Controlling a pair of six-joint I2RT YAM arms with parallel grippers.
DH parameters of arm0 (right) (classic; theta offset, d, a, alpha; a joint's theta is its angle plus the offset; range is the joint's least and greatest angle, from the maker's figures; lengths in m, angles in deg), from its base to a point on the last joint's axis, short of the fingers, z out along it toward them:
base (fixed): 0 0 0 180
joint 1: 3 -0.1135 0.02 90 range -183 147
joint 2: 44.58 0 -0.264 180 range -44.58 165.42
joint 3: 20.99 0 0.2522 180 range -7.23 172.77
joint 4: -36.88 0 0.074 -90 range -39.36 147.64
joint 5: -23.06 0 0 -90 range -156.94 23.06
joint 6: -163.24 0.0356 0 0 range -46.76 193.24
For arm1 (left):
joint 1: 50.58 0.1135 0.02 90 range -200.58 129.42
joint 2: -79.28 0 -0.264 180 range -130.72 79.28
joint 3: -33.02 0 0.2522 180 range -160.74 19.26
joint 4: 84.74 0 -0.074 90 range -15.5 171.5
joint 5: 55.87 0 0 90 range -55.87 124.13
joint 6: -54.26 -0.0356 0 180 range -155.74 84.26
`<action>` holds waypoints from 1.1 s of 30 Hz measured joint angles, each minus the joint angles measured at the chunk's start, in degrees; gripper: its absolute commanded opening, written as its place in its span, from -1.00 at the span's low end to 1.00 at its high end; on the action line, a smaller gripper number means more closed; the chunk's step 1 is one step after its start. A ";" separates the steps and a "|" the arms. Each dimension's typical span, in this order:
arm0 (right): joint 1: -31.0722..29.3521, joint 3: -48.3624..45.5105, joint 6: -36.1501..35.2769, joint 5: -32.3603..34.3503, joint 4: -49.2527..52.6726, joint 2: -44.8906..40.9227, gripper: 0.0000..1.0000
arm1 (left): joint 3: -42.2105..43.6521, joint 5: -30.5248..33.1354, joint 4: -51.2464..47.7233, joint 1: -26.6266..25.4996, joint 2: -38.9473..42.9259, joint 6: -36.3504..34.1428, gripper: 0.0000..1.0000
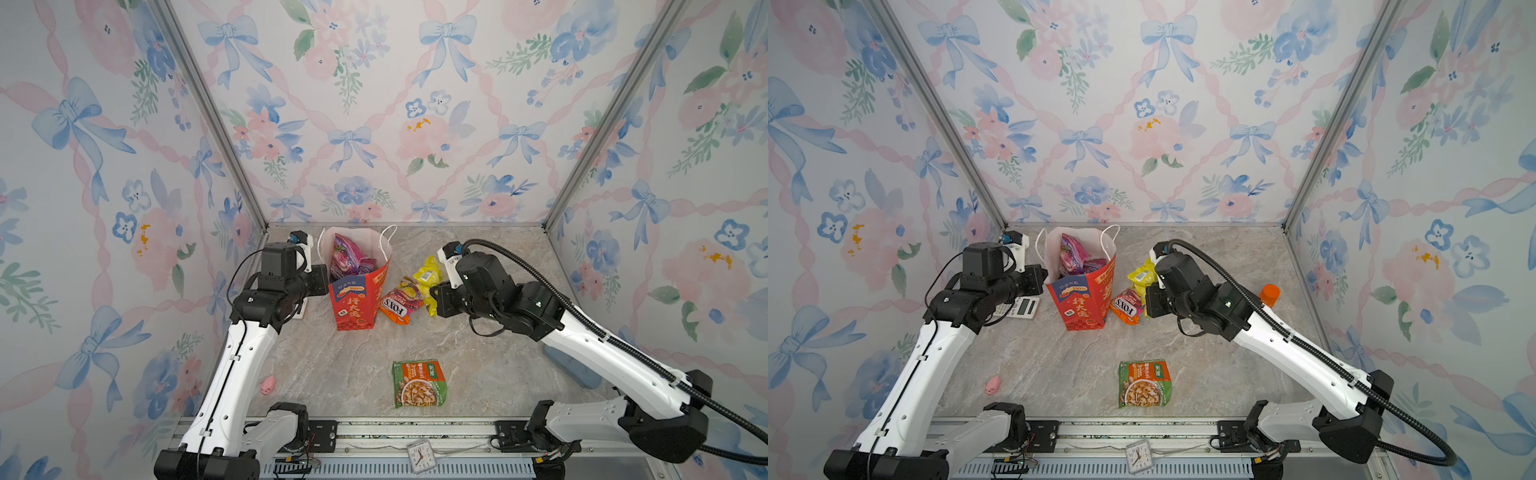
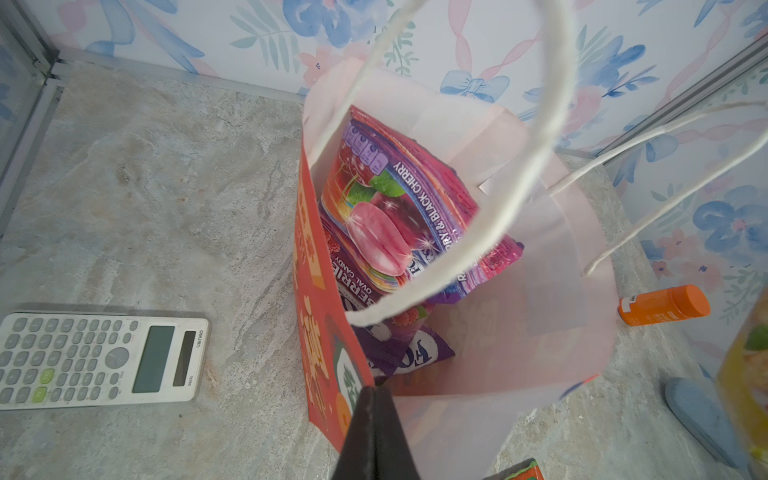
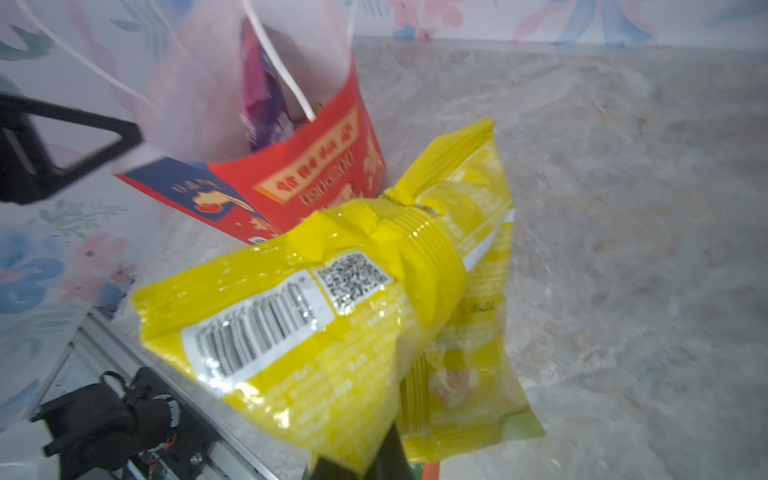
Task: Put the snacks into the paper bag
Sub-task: 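Lift the yellow packet with the right gripper and carry it over the bag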
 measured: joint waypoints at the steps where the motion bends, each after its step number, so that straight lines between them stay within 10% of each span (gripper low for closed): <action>1: 0.00 2.58 -0.61 -1.99 -1.44 1.60 -0.99 | 0.00 -0.02 -0.02 0.00 0.07 0.02 -0.90; 21: 1.64 48.22 -1.46 -23.98 -9.40 38.32 -0.97 | 0.00 0.00 -0.22 0.00 0.15 0.02 -0.90; 33: 7.26 45.20 1.60 -24.52 -7.74 40.76 -0.94 | 0.00 0.00 -0.22 0.00 0.15 0.00 -0.90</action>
